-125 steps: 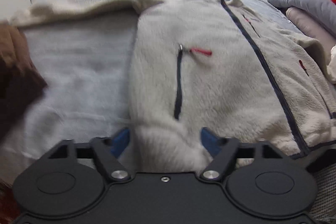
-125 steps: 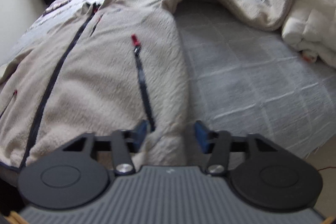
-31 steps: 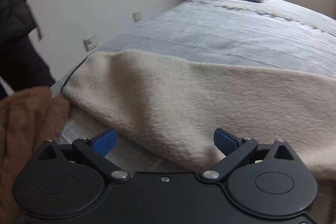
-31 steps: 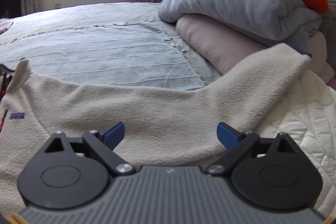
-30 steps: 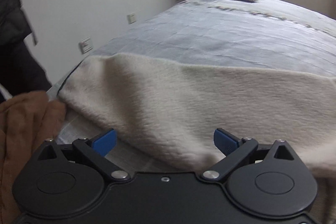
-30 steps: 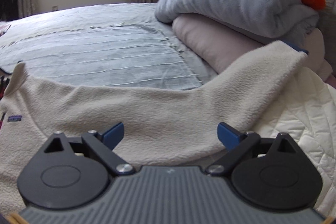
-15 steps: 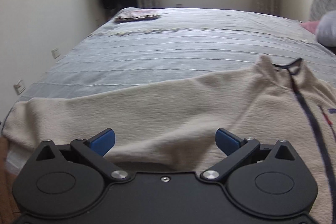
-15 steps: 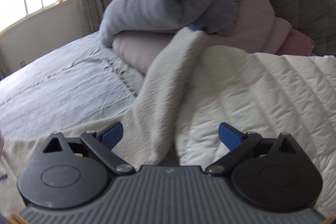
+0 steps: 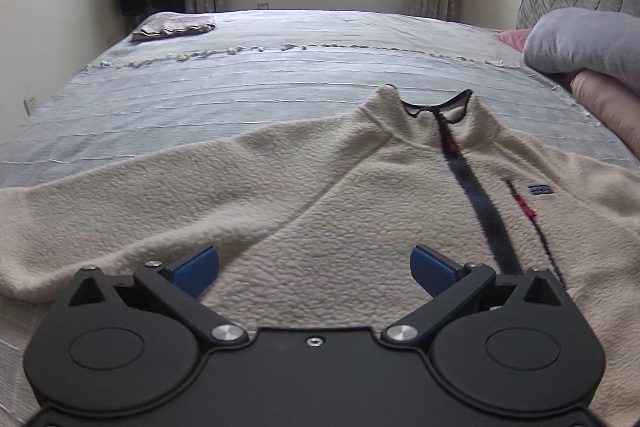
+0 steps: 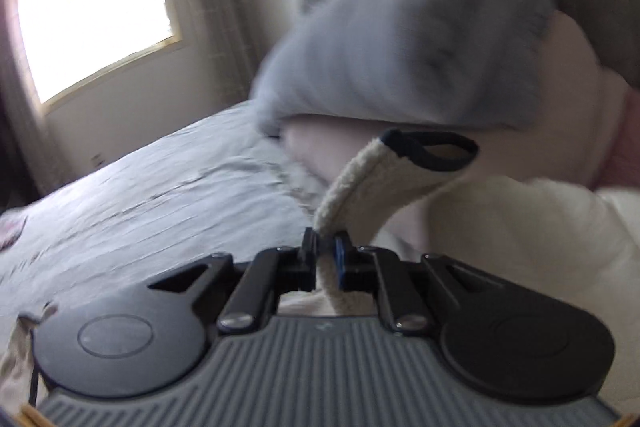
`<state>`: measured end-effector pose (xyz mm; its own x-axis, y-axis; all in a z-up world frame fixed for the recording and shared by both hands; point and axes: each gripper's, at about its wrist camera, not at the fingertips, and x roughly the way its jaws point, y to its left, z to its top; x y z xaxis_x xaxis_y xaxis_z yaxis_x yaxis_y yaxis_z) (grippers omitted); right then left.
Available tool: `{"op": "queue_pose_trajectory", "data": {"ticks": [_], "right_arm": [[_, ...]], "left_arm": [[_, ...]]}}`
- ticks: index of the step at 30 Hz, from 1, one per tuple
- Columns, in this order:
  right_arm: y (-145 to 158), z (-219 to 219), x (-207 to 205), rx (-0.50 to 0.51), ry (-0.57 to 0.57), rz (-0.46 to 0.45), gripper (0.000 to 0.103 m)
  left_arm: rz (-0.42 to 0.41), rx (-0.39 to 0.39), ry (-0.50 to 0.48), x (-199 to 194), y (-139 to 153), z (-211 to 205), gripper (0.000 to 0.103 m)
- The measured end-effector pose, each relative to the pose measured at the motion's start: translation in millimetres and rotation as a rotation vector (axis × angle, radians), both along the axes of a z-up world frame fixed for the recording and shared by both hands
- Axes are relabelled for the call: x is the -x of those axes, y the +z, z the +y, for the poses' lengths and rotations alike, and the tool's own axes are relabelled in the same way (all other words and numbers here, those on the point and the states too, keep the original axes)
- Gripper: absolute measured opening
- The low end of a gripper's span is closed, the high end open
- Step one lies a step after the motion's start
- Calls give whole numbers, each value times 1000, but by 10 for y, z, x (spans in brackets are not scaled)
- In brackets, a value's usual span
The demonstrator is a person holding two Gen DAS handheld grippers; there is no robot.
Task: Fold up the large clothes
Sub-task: 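Grasp a sleeve cuff with the right gripper and lift it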
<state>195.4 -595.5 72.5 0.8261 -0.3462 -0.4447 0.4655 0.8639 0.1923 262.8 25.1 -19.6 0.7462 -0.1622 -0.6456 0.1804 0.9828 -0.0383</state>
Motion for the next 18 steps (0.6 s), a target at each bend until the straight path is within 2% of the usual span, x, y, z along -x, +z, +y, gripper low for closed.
{"op": "queue_pose_trajectory", "data": {"ticks": [4, 8, 12, 18], "right_arm": [[277, 744, -285, 85, 183, -7, 8], [382, 1520, -582, 124, 362, 2, 8], [280, 2324, -838, 144, 527, 44, 8], [-129, 3509, -1076, 144, 740, 139, 8]], "left_arm": [[2, 34, -15, 11, 31, -76, 103], [20, 82, -4, -6, 83, -69, 103], [27, 143, 9, -26, 148, 4, 103], [23, 161, 31, -17, 165, 159, 103]]}}
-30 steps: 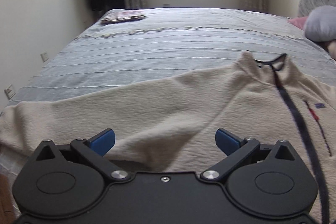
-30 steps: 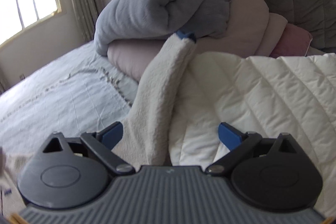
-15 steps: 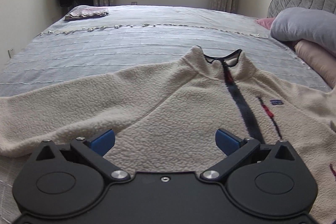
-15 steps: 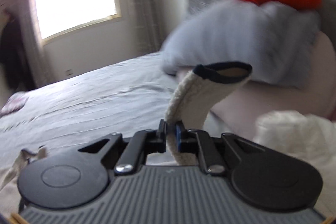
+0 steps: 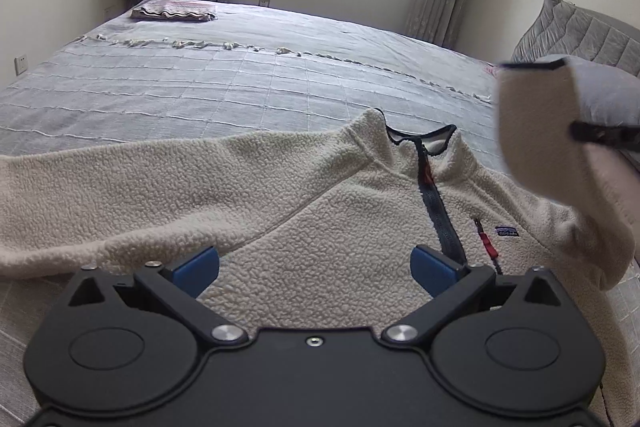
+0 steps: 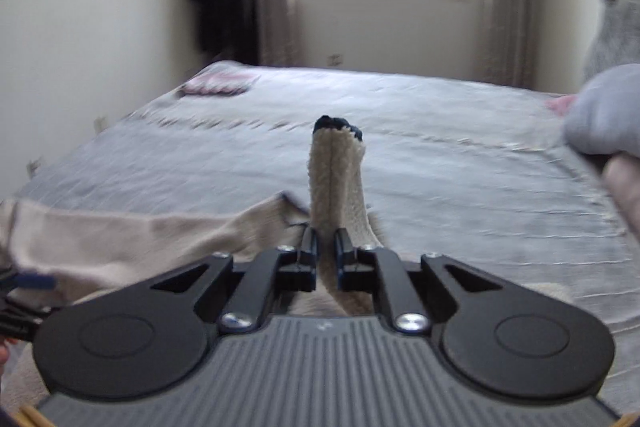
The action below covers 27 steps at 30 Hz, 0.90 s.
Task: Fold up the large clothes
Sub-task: 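Grasp a sleeve cuff with the right gripper and lift it, then lay the sleeve across the folded body and open the right gripper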
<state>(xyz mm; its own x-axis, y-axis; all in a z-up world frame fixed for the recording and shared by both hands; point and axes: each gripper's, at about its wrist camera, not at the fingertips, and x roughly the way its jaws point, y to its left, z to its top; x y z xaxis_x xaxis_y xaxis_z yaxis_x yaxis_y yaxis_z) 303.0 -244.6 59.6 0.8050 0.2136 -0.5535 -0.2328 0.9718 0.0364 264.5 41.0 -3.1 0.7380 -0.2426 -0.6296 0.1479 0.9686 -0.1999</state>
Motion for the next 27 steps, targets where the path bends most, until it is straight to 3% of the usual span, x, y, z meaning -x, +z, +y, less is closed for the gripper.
{"op": "queue_pose_trajectory", "data": {"ticks": [4, 7, 11, 13, 14, 18, 23, 27], "right_arm": [[-375, 682, -9, 32, 104, 82, 8], [-695, 963, 21, 32, 141, 159, 9], [-1005, 1066, 114, -26, 181, 289, 26], [-1010, 1009, 203, -67, 210, 295, 58], [-966, 964, 256, -79, 223, 284, 63], [-706, 662, 393, -82, 221, 226, 68], [-512, 9, 357, -81, 90, 180, 77], [-497, -599, 380, -95, -50, 164, 77]], "left_arm": [[5, 8, 21, 5, -51, 157, 103], [16, 17, 40, 0, -110, 257, 103], [42, 38, 41, -9, -181, 351, 103], [51, 54, 31, -4, -192, 378, 103], [54, 66, 24, -7, -193, 386, 103], [60, 146, -8, -54, -186, 387, 101], [100, 260, -83, -300, -312, 183, 98], [227, 286, -92, -615, -648, -118, 64]]}}
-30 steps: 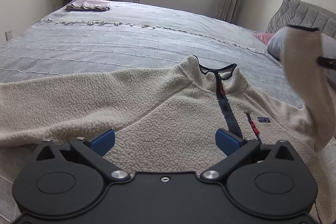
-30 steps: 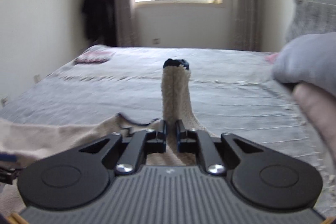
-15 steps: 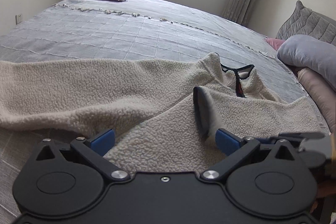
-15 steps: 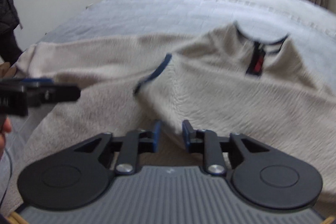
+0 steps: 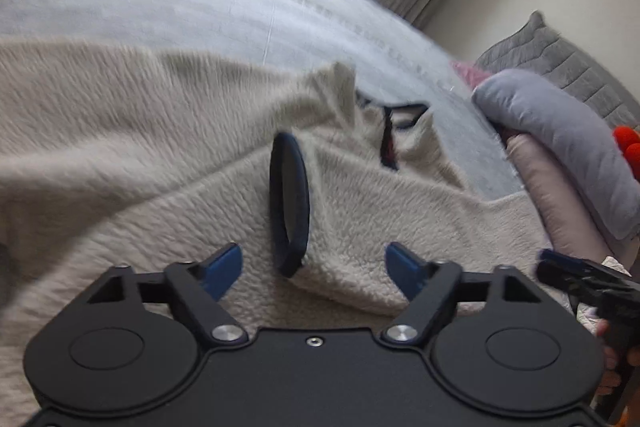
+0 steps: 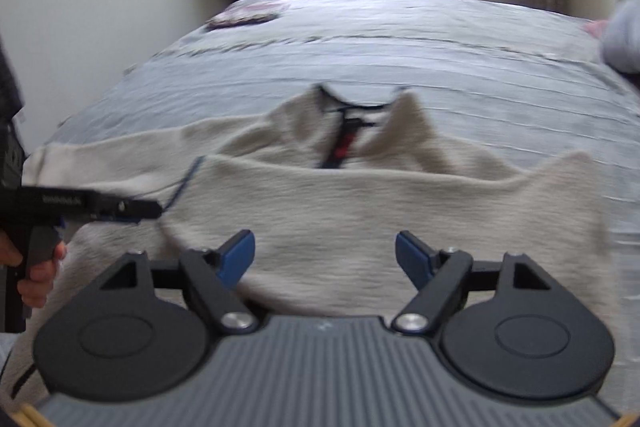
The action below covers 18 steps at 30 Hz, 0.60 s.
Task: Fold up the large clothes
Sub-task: 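Lay the sleeve across the folded body and open the right gripper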
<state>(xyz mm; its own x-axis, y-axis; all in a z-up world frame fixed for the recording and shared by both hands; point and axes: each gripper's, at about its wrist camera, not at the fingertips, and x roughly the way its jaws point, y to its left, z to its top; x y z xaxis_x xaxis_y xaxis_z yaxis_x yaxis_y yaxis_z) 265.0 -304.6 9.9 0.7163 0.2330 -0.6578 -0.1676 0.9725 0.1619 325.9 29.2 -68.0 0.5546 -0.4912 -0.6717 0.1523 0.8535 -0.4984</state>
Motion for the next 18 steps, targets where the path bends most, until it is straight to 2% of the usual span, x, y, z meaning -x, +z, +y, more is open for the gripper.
{"op": "queue_pose_trajectory", "data": {"ticks": [1, 2, 3, 4, 5, 9, 11, 13, 15, 16, 18], "right_arm": [[0, -150, 15, -10, -35, -1, 77], [-12, -316, 32, -22, -75, -1, 77], [-26, -460, 43, -31, -111, 1, 77], [-44, -602, 58, -36, -144, 2, 77], [-57, -727, 70, -36, -176, 1, 77], [-96, -1128, 100, -42, -277, -11, 77], [-116, -1288, 112, -61, -314, -15, 77], [-192, -1398, 85, -93, -342, -11, 77], [-304, -1451, 18, -134, -364, 8, 77], [-378, -1463, -25, -156, -373, 22, 77], [-522, -1456, -129, -208, -382, 56, 72]], "left_arm": [[18, -31, 4, -58, -81, -88, 61], [-4, -78, 14, -76, -110, -171, 53], [-39, -131, 12, -73, -91, -254, 35], [-71, -166, 2, -54, -46, -323, 24], [-110, -169, 9, -3, 42, -353, 18], [-283, -129, 82, 362, 504, -219, 15], [-340, -196, 145, 508, 643, -78, 15], [-317, -281, 165, 516, 585, 43, 16], [-230, -342, 148, 440, 374, 155, 16], [-184, -337, 128, 400, 247, 205, 17], [-154, -305, 132, 400, 70, 291, 20]]}}
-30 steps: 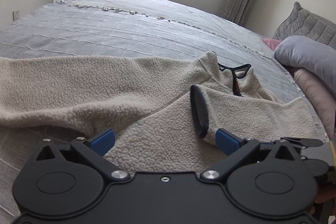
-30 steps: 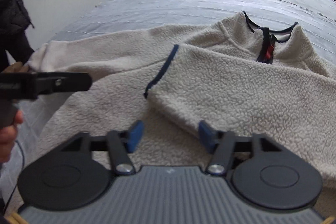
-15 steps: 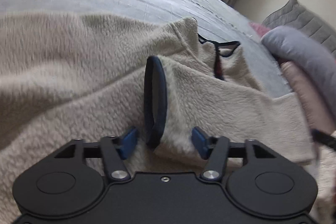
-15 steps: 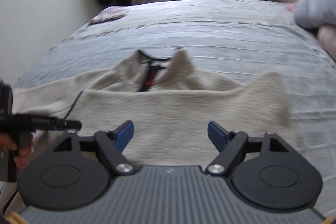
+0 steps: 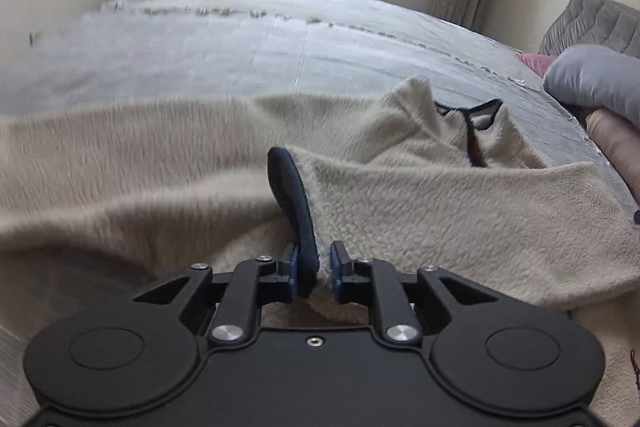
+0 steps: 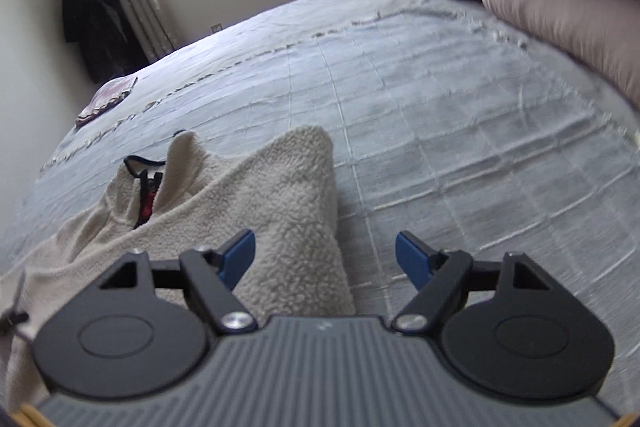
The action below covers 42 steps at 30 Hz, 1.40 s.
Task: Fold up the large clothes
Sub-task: 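Lay the sleeve across the folded body and open the right gripper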
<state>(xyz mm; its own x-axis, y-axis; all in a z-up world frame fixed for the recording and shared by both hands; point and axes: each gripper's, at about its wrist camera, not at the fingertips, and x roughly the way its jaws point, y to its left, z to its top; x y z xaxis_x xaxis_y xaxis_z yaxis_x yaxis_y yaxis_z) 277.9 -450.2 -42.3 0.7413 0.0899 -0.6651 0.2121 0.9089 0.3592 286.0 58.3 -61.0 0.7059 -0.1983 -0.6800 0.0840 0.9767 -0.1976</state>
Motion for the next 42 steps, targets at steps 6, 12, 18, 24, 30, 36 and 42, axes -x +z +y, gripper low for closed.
{"op": "queue_pose_trajectory", "data": {"ticks": [6, 12, 18, 24, 30, 36, 42], "right_arm": [[-195, 189, -123, 17, -28, 20, 17], [-189, 440, -123, 212, -27, 38, 29], [145, 725, 58, 284, 31, -75, 41], [44, 927, 11, 286, 100, -46, 41], [-269, 1007, -16, 325, 102, 28, 41], [-73, 1141, 168, 292, 129, 37, 72], [100, 1358, 376, 250, 176, 66, 90]], "left_arm": [[-25, 22, -15, 54, -82, 40, 20], [-44, -60, -46, 98, -37, -20, 40], [-211, -78, -1, 207, 221, -13, 60], [-151, -19, -83, 97, 58, -194, 60], [-94, -89, -106, 50, -222, -341, 60], [-64, -87, -99, 206, -39, -238, 79], [-21, -108, -30, 386, 96, 182, 102]]}}
